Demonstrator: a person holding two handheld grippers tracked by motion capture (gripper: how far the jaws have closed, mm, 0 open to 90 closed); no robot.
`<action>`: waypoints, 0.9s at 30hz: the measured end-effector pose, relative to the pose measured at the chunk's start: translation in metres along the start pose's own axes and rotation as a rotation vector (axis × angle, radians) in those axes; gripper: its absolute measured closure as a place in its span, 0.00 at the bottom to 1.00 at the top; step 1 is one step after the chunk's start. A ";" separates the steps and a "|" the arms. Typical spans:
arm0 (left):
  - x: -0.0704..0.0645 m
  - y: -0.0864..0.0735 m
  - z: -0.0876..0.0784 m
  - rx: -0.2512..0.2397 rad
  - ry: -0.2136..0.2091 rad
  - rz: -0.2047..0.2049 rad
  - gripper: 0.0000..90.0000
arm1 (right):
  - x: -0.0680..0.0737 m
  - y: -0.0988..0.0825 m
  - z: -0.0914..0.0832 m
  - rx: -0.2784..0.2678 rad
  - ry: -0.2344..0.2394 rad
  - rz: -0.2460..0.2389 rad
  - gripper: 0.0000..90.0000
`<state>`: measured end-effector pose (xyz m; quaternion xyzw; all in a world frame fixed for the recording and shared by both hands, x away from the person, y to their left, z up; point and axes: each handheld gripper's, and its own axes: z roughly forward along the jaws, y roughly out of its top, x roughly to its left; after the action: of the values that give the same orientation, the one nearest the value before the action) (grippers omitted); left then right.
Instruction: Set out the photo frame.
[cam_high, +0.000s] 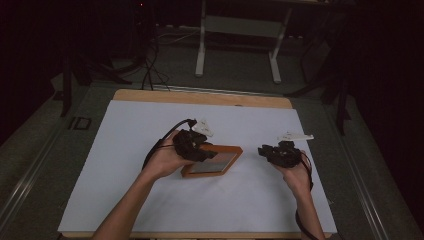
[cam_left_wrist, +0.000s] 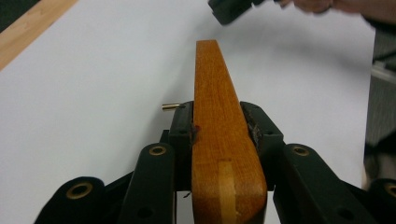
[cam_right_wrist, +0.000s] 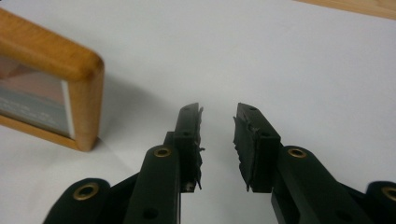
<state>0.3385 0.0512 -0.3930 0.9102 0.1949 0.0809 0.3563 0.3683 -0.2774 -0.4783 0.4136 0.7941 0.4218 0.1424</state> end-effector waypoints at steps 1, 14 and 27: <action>0.000 0.000 -0.001 0.008 -0.001 0.007 0.76 | 0.002 0.001 0.001 0.001 0.005 -0.004 0.78; 0.012 0.003 0.003 -0.019 -0.034 -0.033 0.76 | 0.032 0.025 -0.003 -0.021 0.129 -0.169 0.71; 0.015 0.015 0.008 0.000 -0.061 -0.010 0.76 | 0.062 0.049 0.011 -0.044 0.306 -0.310 0.47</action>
<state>0.3589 0.0421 -0.3887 0.9113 0.1884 0.0516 0.3626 0.3625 -0.2087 -0.4383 0.2145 0.8513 0.4698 0.0924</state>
